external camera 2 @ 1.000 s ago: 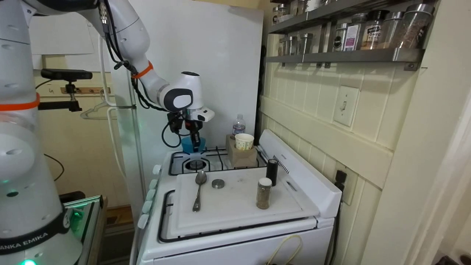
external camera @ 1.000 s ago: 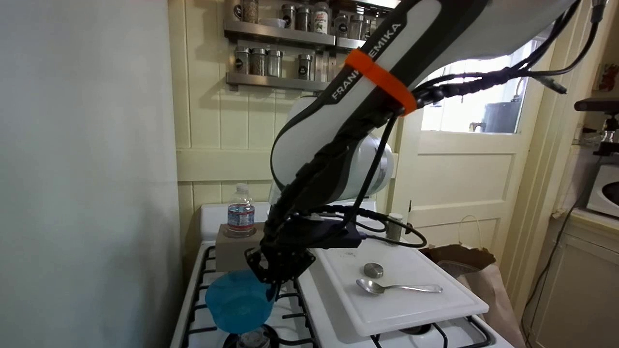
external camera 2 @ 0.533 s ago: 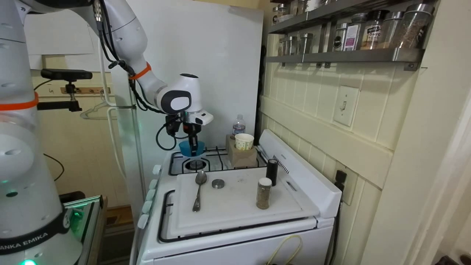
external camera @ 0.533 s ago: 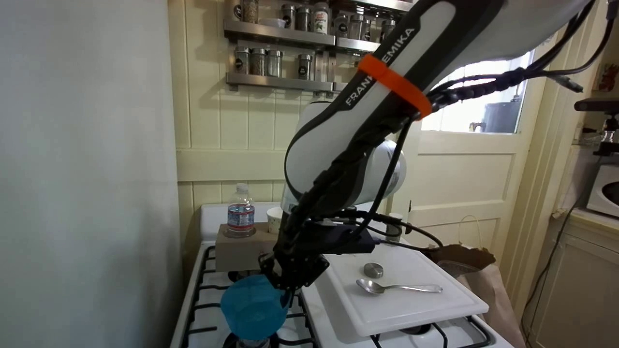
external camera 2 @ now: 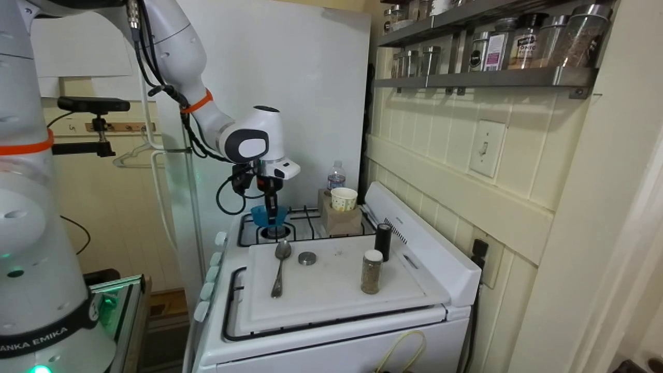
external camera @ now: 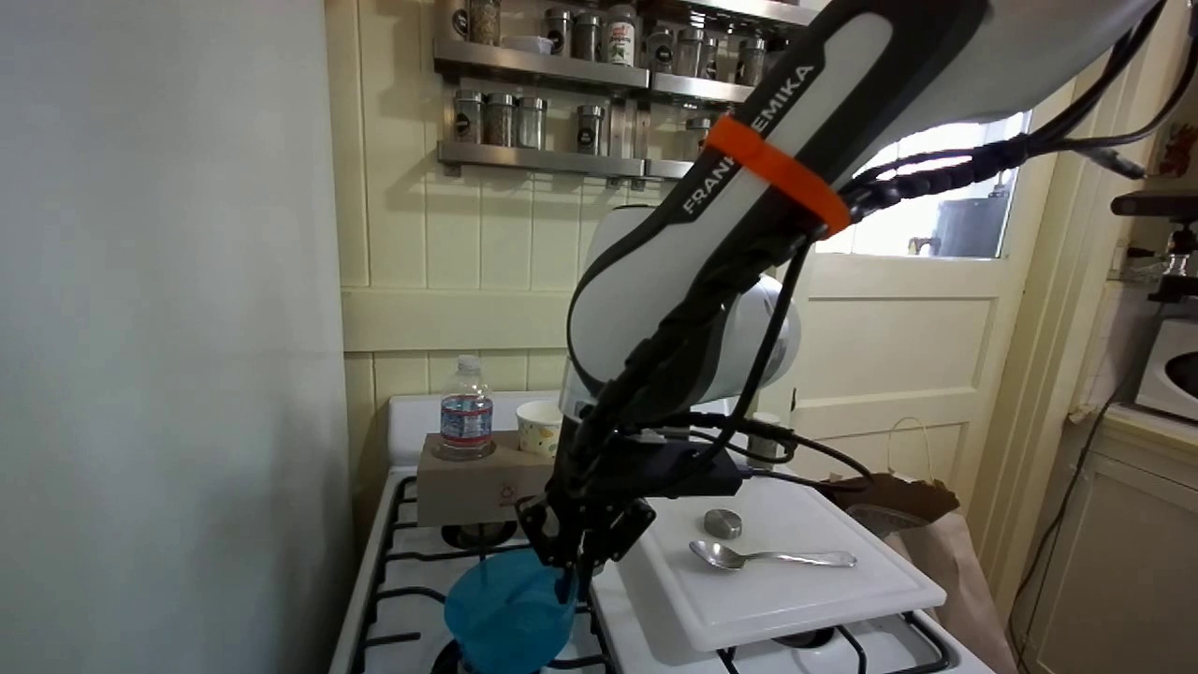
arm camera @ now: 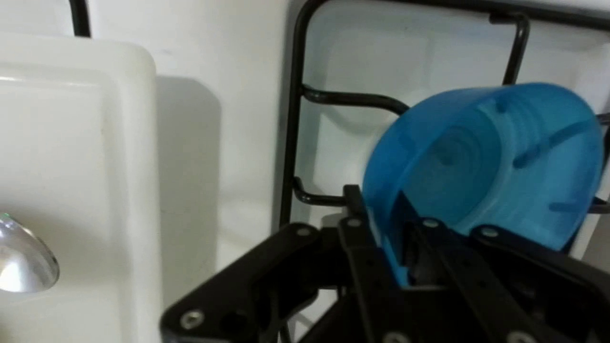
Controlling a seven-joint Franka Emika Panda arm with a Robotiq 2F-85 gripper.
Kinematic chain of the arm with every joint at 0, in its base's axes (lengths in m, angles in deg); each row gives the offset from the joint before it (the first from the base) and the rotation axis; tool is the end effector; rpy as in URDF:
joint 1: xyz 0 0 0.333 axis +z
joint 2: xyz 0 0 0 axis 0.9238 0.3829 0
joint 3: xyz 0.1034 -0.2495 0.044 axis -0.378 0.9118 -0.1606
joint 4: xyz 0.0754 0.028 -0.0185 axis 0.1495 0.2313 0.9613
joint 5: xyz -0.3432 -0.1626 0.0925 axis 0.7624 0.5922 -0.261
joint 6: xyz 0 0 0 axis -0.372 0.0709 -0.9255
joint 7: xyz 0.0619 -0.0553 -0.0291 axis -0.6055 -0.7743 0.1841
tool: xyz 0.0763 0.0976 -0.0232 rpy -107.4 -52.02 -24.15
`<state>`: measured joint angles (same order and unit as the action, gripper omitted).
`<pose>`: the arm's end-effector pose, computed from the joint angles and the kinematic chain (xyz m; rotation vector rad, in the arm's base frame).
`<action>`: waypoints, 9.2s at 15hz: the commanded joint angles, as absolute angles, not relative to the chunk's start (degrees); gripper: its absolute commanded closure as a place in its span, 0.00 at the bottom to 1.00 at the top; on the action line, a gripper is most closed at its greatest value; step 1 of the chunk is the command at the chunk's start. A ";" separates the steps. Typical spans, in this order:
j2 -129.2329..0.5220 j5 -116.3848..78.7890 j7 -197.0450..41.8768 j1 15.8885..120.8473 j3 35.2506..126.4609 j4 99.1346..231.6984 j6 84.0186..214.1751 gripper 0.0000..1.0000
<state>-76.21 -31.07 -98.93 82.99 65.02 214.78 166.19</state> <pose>0.4296 0.2212 0.2098 -3.0050 0.1748 -0.0571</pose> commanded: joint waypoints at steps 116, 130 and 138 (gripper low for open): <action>-90.38 24.35 -114.39 49.63 74.12 201.67 171.09 0.99; -77.07 -4.88 -92.55 57.57 80.32 197.84 172.75 0.99; -69.63 2.89 -93.35 59.97 81.76 192.22 172.79 0.99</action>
<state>-72.32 -0.72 -91.35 58.75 81.38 194.41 172.87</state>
